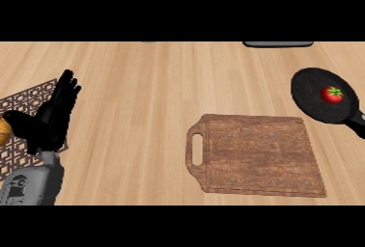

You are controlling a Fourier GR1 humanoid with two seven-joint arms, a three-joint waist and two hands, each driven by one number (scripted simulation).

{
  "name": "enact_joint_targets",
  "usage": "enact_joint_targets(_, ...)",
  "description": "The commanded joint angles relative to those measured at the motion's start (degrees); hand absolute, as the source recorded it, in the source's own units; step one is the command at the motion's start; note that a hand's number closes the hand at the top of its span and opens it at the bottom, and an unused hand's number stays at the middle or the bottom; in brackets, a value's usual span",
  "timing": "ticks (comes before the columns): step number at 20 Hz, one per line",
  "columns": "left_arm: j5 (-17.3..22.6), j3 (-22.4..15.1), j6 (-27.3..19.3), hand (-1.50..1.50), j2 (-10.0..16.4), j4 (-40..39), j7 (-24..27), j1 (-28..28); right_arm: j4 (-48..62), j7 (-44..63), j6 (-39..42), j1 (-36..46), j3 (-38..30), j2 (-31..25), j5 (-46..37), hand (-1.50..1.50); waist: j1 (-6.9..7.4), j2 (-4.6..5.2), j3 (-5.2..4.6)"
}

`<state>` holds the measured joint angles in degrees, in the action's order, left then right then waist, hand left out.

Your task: Pick the tomato from the cutting board and place it in the pan

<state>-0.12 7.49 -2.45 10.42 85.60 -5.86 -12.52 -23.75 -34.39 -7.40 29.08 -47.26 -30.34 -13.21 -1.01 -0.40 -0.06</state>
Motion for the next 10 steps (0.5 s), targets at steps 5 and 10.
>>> enact_joint_targets(5, -1.10, 0.97, -1.63, 0.00, 0.43, -0.78, -0.65, -0.25, -20.45, 2.43, 7.20, -13.12, 1.99, 7.47, 4.56, -1.50, -2.15, -0.70, -0.32)
enact_joint_targets(10, -0.07, 0.79, 0.16, 0.00, 0.26, 0.69, 1.58, 3.36, -39.57, 7.85, 11.56, -24.70, 3.37, 13.84, 7.57, -1.50, -1.61, -0.48, -0.28)
